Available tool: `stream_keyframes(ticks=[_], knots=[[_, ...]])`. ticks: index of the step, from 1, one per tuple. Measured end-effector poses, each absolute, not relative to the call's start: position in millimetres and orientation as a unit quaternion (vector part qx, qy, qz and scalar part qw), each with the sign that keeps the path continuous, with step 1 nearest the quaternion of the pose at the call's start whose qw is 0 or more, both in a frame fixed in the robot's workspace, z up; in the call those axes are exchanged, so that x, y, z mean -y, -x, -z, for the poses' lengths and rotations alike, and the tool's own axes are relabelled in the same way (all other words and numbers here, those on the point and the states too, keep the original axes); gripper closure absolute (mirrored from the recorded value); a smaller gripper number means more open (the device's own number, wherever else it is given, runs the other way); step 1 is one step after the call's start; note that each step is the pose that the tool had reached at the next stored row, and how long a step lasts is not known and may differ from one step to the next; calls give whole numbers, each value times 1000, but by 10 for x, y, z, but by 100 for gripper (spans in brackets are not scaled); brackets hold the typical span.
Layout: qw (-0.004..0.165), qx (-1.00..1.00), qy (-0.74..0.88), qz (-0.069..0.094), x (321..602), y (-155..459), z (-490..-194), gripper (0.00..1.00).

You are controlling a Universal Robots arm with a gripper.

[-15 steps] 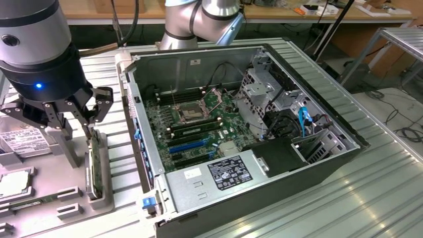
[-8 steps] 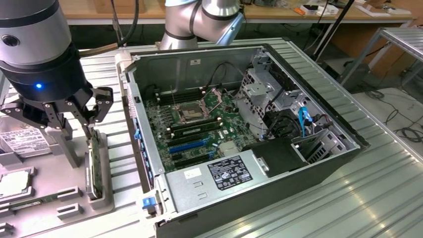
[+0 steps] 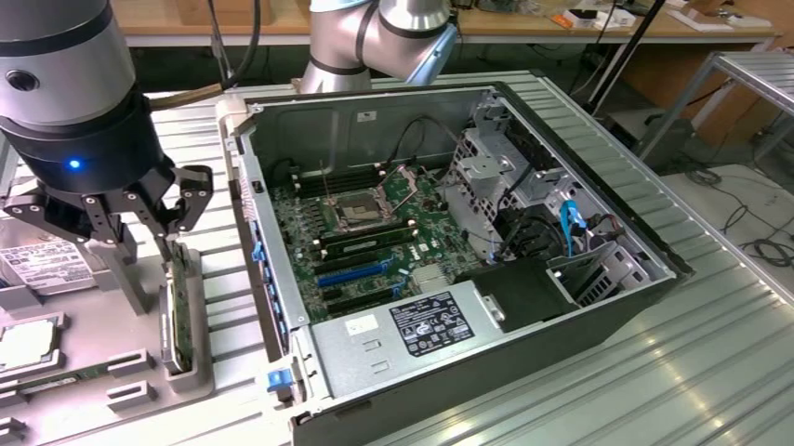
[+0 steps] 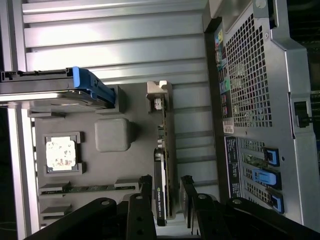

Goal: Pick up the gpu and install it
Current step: 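Pick up the gpu and move the gpu toward the slot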

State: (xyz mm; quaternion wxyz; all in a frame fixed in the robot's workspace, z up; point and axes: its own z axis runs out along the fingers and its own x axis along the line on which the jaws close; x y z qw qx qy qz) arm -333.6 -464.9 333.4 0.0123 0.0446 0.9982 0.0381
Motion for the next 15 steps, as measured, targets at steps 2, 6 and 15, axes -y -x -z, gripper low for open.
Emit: stream_keyframes(ticks=[2,6,15], knots=[[12,-998,-45,-38,4649,3336,-3297,64],[12,-998,-45,-38,4649,3336,-3287,64],[12,-998,-45,-38,4649,3336,-3213,64]])
